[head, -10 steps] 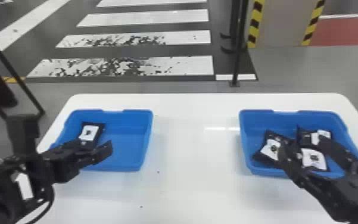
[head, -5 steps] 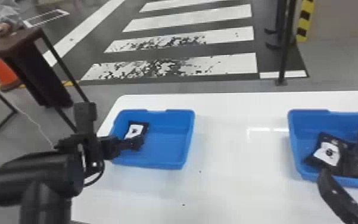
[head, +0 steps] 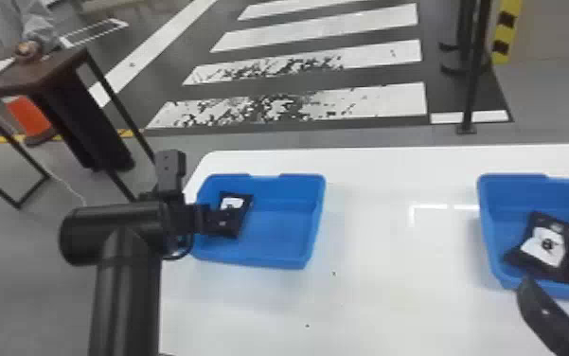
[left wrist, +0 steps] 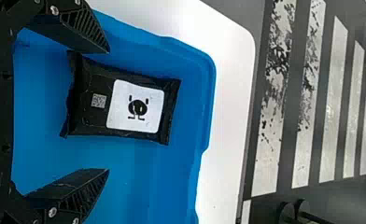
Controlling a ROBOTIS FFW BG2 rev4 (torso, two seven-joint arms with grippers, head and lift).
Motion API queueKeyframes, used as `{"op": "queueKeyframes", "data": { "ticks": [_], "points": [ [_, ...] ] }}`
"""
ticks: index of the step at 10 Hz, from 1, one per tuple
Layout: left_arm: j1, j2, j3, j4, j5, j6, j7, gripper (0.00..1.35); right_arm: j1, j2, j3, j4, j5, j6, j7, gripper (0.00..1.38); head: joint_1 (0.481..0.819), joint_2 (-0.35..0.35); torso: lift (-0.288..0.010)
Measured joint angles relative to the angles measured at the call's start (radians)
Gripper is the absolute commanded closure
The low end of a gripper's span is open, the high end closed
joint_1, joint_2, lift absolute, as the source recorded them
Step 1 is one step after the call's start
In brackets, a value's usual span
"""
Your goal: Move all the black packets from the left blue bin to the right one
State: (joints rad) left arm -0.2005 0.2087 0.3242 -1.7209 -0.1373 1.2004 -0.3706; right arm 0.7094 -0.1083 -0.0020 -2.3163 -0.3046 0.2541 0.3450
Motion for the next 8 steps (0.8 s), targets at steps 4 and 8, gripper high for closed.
{"op": "queueKeyframes", "data": {
  "ticks": [4,8],
  "points": [
    [-0.078,-0.005,-0.047,0.137,-0.049,0.007,0.042,0.13,-0.005,0.001,0.002,0.009,-0.007,0.016,0.007,0.16,0.695,0.350,-0.140],
    [-0.136,-0.007,-0.060,0.234,-0.101,-0.024,0.069,0.13,-0.011,0.000,0.002,0.016,-0.013,0.027,0.015,0.16,0.695,0.350,-0.140]
  ]
}}
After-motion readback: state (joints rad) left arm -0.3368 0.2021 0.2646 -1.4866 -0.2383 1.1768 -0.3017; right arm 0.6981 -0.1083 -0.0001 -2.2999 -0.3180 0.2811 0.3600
